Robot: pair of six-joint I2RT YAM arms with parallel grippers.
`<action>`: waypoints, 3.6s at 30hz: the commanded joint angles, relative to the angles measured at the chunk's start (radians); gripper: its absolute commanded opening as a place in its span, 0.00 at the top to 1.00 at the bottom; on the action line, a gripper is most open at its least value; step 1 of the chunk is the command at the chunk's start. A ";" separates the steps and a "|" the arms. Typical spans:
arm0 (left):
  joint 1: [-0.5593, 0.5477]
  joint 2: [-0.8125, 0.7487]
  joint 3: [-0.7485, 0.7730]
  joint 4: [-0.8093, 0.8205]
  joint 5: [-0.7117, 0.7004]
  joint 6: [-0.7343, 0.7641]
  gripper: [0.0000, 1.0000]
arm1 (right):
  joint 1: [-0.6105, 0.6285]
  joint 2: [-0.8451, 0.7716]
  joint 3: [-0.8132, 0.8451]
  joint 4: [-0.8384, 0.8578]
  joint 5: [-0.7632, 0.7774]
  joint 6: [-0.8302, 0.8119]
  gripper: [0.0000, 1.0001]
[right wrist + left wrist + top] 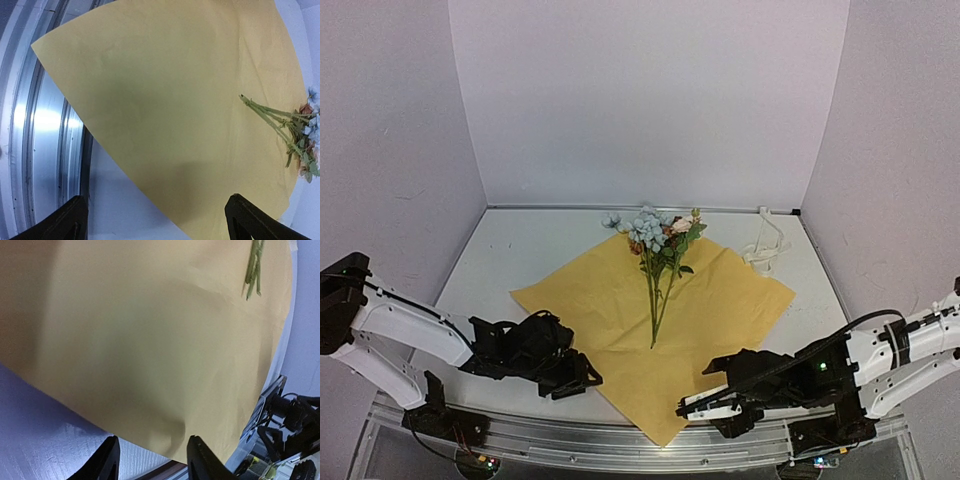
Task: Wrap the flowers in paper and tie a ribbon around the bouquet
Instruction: Pick up the corner of the folded wrapping paper at the center of the board, then pass from the left arm to the right, then fold the bottom corner of the flattened wrapping paper at the center of the board.
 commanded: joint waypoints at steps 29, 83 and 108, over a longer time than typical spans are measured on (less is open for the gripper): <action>0.053 -0.159 0.013 0.093 0.088 -0.073 1.00 | 0.197 0.241 0.069 0.263 0.336 -0.034 0.32; 0.053 -0.394 0.321 -0.584 -0.266 0.342 0.56 | -0.160 0.398 0.689 -0.449 -0.001 0.590 1.00; 0.220 0.049 0.314 -0.280 0.010 0.646 0.85 | -0.491 0.768 1.071 -0.588 -0.173 0.775 0.86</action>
